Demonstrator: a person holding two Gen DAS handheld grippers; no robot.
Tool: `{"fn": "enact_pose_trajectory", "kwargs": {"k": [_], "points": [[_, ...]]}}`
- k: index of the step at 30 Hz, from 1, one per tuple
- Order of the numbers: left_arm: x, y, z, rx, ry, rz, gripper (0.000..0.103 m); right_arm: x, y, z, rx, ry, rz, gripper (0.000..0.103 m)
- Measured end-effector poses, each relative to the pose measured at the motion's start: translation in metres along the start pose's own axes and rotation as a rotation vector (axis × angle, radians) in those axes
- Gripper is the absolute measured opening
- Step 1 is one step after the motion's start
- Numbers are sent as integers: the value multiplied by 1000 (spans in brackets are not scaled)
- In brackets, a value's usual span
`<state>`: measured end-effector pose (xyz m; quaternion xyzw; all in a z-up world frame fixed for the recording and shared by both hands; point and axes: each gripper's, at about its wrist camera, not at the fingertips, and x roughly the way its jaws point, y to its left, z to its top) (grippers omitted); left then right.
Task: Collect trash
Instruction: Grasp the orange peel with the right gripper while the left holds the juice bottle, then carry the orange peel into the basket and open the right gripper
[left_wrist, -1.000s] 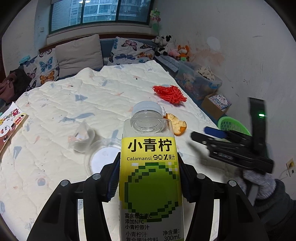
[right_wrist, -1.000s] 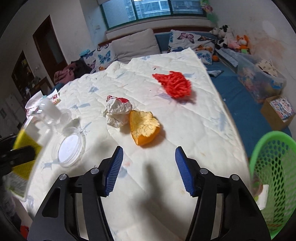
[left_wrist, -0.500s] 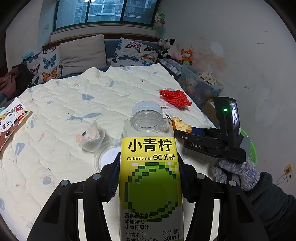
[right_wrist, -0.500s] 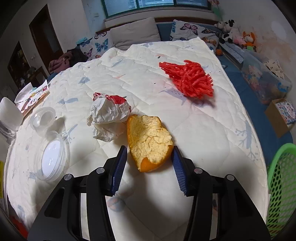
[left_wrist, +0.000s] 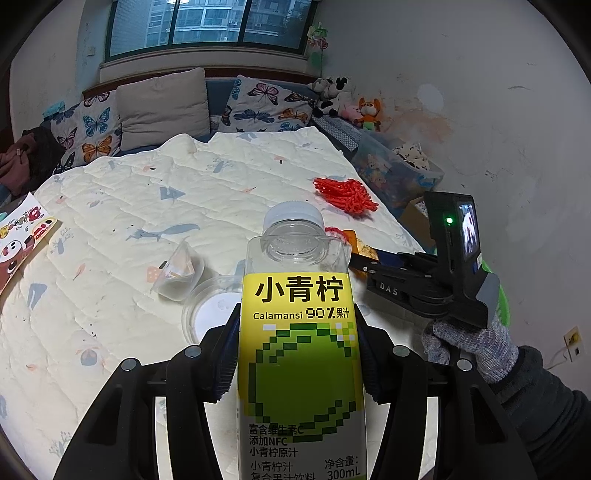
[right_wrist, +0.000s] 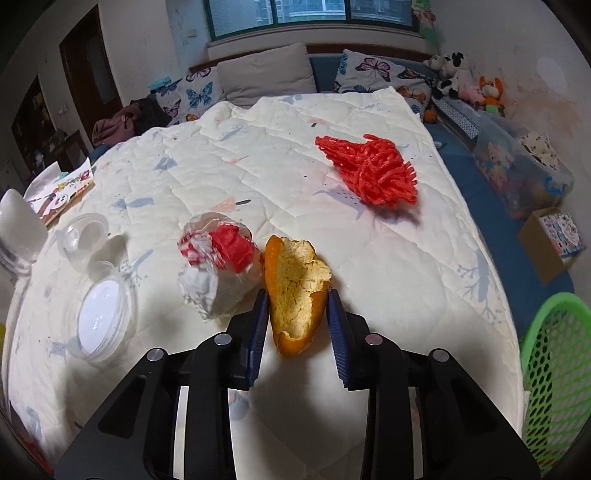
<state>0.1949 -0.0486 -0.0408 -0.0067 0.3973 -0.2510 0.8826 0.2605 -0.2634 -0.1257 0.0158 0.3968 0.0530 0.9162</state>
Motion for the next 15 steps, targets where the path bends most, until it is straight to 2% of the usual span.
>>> {"fn": "enact_pose_trajectory", "kwargs": {"k": [9,15], "points": [[0,-17,2,30,-1,-27,53,-45,-14,-16,43,-60,16,31],[7,-46,3,71,16,-78,53,-84,-42,-40,100,-96,-27,31]]}}
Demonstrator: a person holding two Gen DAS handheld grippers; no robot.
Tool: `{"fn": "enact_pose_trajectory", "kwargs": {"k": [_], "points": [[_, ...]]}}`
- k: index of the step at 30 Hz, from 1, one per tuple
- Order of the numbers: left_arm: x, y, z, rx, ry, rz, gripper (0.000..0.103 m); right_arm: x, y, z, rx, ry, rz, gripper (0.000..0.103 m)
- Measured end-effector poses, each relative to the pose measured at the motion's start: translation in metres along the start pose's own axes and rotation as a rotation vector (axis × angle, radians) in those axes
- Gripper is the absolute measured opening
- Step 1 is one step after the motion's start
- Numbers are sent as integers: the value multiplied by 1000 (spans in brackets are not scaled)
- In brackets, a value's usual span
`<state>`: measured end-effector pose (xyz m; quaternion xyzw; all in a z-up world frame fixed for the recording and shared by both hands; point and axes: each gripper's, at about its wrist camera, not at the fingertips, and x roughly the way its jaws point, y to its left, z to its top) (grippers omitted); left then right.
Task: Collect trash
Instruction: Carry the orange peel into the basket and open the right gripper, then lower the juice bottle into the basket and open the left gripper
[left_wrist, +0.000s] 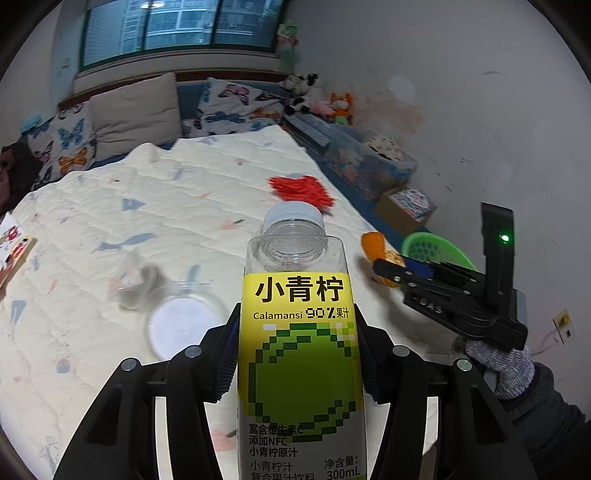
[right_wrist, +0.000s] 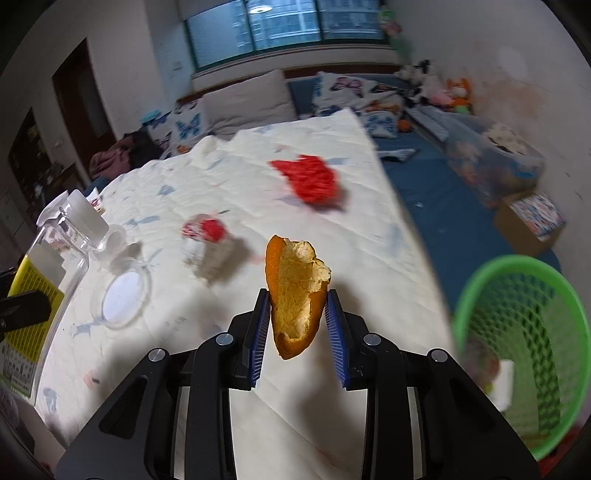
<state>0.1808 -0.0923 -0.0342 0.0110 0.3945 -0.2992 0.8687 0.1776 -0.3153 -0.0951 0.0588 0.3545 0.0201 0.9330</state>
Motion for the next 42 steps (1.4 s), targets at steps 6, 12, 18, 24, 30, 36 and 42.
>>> {"fn": "enact_pose_trajectory", "kwargs": {"k": [6,12,18,24,30,36,42], "points": [[14,-34,6,45,18,-53,53,-35,-55,-22,77,-14,-90,31],[27,-68,15,92,31,-96,53,-60,-116,-42,145,-8,-196,31],[49,-105,25,141,61,-136,53,-77,-162,-56,227,-10,-256,34],[68,-139,31,193,92,-155,53,-84,-197,-69,299,-9,-272,36],[89,-169,40,241,122,-177,53,-91,-213,-79,331,-20,-272,45],[116,-206,44,299,152,-194,53,-105,-224,-83,347,-46,-275,50],[150,-237,46,341,212,-210,53,-128,-229,-91,358,-85,-284,56]]}}
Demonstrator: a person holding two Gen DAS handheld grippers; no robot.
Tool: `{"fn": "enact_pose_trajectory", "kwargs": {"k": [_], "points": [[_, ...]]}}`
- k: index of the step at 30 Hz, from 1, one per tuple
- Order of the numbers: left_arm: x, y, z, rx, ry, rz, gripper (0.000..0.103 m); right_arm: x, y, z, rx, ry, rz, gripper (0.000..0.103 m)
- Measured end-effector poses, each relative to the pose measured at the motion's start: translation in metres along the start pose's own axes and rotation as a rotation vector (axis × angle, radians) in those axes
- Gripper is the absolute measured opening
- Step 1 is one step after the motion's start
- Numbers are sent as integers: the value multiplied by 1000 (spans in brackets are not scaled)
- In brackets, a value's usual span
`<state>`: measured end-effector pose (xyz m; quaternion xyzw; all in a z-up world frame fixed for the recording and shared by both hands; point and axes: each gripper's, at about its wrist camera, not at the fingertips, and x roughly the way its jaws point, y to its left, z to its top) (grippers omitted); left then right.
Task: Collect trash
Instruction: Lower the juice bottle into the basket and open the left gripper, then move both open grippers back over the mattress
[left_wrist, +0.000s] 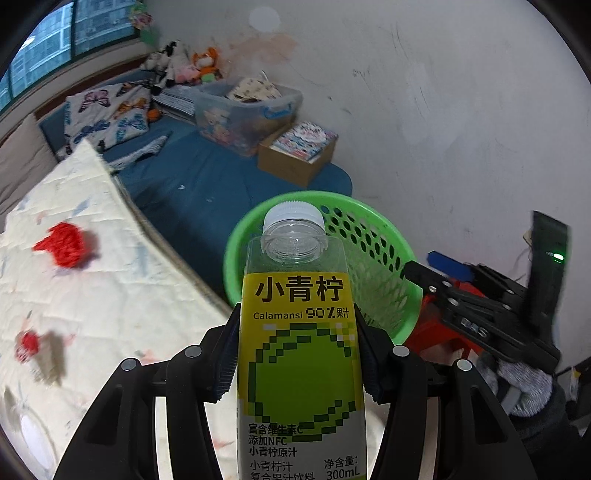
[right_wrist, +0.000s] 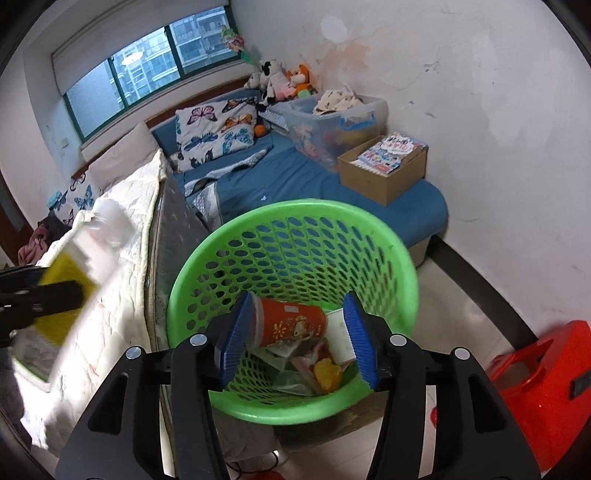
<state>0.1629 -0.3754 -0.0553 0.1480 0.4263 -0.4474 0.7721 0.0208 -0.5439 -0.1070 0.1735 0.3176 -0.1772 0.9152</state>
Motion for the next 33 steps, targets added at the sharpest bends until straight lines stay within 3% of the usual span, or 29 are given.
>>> {"fn": "enact_pose_trajectory", "kwargs": {"k": [11,18,27,30,33], "points": [[78,-38,34,63,109,-38,53,-22,-23,-10,55,-34,-12,59],[107,-48,48,38,131,-68,53,-23,-30,-10,85,-37,-22,59],[126,-54,55,3,118,-97,58,-32,-40,-16,111,-50,-28,59],[124,-47,54,-42,101,-126,62,-35,-42,-18,122,-52,-29,59],[112,-43,49,-32,80,-105,62,-39,-41,-19,120,-55,-27,59]]}}
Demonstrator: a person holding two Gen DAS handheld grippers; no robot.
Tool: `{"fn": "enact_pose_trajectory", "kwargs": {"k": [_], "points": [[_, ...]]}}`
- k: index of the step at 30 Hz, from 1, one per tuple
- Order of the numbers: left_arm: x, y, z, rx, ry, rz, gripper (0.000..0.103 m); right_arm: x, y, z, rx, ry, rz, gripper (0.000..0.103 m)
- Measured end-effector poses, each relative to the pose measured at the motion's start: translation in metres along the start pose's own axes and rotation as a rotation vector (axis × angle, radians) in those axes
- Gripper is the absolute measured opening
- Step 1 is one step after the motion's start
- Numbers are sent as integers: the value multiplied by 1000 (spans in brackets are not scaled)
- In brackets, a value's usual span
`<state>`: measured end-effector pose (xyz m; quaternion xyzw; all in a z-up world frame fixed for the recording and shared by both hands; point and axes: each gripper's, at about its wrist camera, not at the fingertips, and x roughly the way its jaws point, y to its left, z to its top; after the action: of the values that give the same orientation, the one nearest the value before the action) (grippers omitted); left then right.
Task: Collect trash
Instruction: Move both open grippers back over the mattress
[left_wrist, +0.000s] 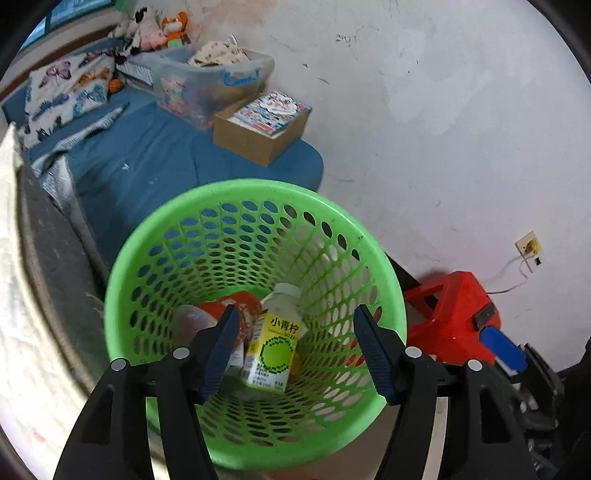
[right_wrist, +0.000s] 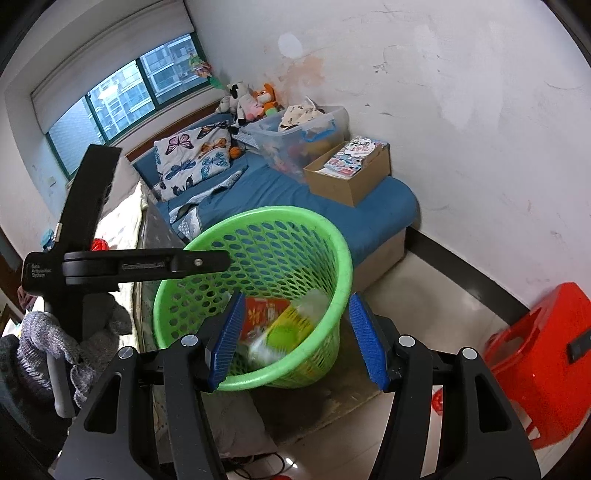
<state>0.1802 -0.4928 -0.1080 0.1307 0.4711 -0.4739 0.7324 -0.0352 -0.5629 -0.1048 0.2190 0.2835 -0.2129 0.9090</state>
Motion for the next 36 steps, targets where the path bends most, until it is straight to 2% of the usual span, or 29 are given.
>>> {"fn": "enact_pose_trajectory", "kwargs": {"k": [7,11,22,36], "points": [[-53,11,-23,14,-79,44,62,-7,17,0,-37,-9,16,59],[-85,25,-46,-2,-116,79,62,-8,35,0,-74,-7,45,63],[-162,87,-123,-149,-191,191,62,1,108,2,-194,16,158,67],[-262,192,-210,-371,-305,393,64,24,231,-14,-357,77,323,71]]}}
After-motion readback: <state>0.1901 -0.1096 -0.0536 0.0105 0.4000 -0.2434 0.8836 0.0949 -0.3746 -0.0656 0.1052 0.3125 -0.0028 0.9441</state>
